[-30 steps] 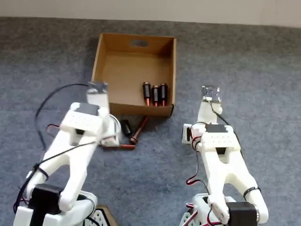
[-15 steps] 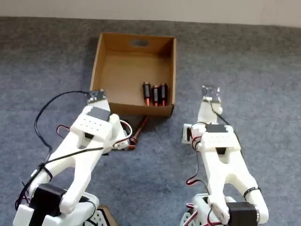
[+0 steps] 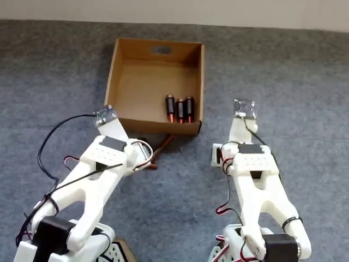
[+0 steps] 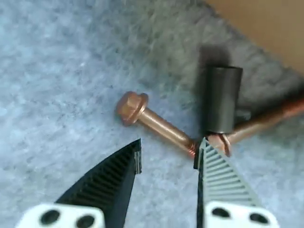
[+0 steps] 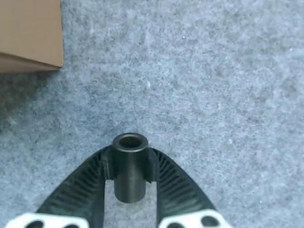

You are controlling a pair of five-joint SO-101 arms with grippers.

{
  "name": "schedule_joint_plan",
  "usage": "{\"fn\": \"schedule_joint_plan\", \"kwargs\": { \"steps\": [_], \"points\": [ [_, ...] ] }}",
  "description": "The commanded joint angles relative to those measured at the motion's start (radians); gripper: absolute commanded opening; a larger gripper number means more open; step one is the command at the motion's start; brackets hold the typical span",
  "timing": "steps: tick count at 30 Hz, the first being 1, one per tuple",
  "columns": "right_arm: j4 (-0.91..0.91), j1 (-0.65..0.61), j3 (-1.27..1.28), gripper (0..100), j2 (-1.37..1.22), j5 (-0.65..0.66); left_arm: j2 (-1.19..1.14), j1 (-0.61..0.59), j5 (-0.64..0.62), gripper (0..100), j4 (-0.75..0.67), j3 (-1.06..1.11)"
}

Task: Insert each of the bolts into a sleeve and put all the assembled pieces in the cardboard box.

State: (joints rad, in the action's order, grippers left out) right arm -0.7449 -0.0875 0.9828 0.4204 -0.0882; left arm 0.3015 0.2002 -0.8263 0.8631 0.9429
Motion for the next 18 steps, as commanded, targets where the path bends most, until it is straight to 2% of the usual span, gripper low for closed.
{"fn": "schedule_joint_plan", "kwargs": {
  "steps": [1, 9, 18],
  "points": [
    [0.012, 0.008, -0.004, 0.5, 0.038, -0.003, 0.008, 0.012, -0.023, 21, -0.051, 0.002],
    [0.012, 0.008, -0.005, 0.5, 0.038, -0.003, 0.008, 0.005, -0.023, 21, -0.057, 0.03],
    [0.012, 0.008, -0.005, 0.5, 0.038, -0.003, 0.008, -0.097, -0.021, 21, -0.074, 0.039]
  ]
}}
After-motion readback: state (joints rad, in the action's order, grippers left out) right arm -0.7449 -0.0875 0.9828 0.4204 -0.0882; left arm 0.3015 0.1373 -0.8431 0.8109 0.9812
